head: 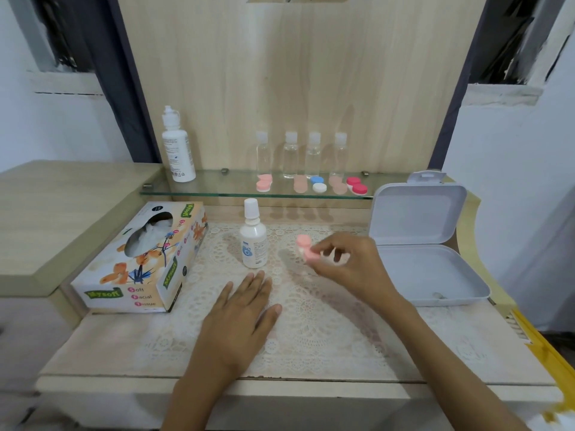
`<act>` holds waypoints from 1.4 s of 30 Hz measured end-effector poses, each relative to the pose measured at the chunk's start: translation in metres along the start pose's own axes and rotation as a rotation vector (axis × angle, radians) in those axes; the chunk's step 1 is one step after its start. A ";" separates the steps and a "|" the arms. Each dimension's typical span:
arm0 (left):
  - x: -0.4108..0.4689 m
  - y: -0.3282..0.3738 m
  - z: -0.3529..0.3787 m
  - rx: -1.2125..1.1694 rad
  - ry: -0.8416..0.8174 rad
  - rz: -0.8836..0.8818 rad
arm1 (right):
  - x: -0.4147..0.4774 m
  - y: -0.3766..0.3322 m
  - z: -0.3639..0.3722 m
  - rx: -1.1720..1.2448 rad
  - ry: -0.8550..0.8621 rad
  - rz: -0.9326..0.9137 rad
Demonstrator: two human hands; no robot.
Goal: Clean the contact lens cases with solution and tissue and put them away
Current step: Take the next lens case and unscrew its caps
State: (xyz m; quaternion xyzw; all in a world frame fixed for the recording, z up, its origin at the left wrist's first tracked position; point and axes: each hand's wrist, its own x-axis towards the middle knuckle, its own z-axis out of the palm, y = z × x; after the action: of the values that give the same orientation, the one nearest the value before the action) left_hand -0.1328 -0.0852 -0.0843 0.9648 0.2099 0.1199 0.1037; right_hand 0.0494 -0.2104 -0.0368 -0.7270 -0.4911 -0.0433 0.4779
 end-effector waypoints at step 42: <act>0.001 -0.006 0.002 -0.113 0.049 -0.013 | 0.141 0.004 0.029 -0.637 0.212 0.077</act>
State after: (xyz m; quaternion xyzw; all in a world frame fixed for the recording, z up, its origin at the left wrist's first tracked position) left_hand -0.1338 -0.0796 -0.0881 0.9528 0.2114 0.1546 0.1537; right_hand 0.1138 -0.0946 0.0201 -0.8494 -0.3727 -0.2518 0.2762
